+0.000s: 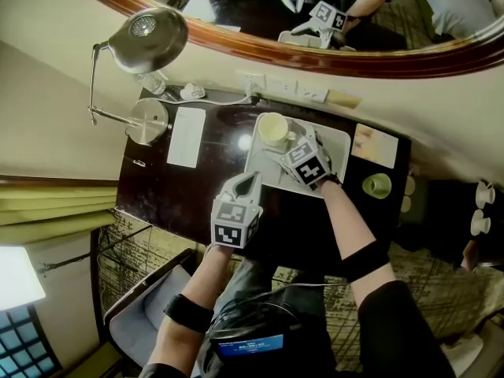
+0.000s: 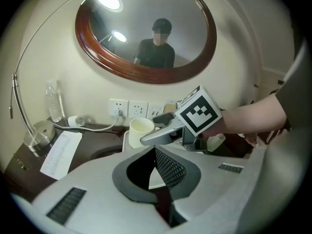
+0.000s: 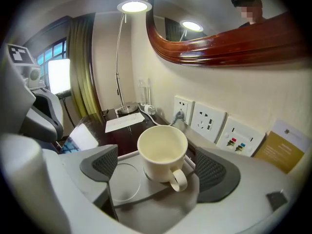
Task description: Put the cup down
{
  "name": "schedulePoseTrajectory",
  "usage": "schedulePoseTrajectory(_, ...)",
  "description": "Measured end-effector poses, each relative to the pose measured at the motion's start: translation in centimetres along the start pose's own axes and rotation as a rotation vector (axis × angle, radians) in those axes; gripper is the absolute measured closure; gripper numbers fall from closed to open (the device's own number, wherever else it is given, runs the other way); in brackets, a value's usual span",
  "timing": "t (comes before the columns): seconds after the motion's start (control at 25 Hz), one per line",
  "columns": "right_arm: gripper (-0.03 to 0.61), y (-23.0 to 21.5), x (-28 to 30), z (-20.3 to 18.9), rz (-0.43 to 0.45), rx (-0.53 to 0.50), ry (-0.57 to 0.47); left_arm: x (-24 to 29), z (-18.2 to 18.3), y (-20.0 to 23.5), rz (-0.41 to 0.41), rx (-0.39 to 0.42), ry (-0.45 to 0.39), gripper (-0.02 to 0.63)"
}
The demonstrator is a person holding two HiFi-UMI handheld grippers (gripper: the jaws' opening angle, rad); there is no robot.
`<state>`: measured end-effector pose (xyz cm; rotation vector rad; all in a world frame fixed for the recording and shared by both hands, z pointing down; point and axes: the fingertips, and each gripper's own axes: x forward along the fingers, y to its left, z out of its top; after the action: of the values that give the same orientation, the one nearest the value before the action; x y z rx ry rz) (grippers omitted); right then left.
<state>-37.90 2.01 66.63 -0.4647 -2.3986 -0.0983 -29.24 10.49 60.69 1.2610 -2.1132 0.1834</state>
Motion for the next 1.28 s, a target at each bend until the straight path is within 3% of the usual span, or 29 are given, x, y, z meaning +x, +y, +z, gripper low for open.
schedulePoseTrajectory(0.44,0.049,-1.3,3.9,-0.3,-0.035,-0.003,0.043,0.3,0.0,1.9,0.008,-0.020,-0.023,0.612)
schedulePoseTrajectory(0.48,0.055,-1.2,4.1,-0.3,-0.030,-0.010,0.046,0.3,0.0,2.3,0.016,-0.019,-0.028,0.612)
schedulePoseTrajectory(0.52,0.112,-1.1,4.3,-0.3,-0.023,-0.019,0.047,0.2,0.1,2.4,0.016,-0.020,-0.032,0.612)
schedulePoseTrajectory(0.6,0.151,-1.1,4.4,-0.3,-0.026,-0.032,0.046,0.0,0.1,2.1,-0.002,-0.023,-0.031,0.612)
schedulePoseTrajectory(0.8,0.155,-0.8,4.0,-0.3,-0.061,-0.027,0.046,-0.7,-0.4,2.0,-0.012,-0.028,-0.018,0.611)
schedulePoseTrajectory(1.0,0.155,-0.8,1.1,0.0,-0.099,0.026,0.011,-1.5,-0.7,1.7,-0.006,-0.005,-0.014,0.611)
schedulePoseTrajectory(1.28,0.155,1.1,-7.7,-1.8,-0.158,0.071,-0.019,-2.7,-0.3,-2.8,-0.065,0.030,-0.015,0.611)
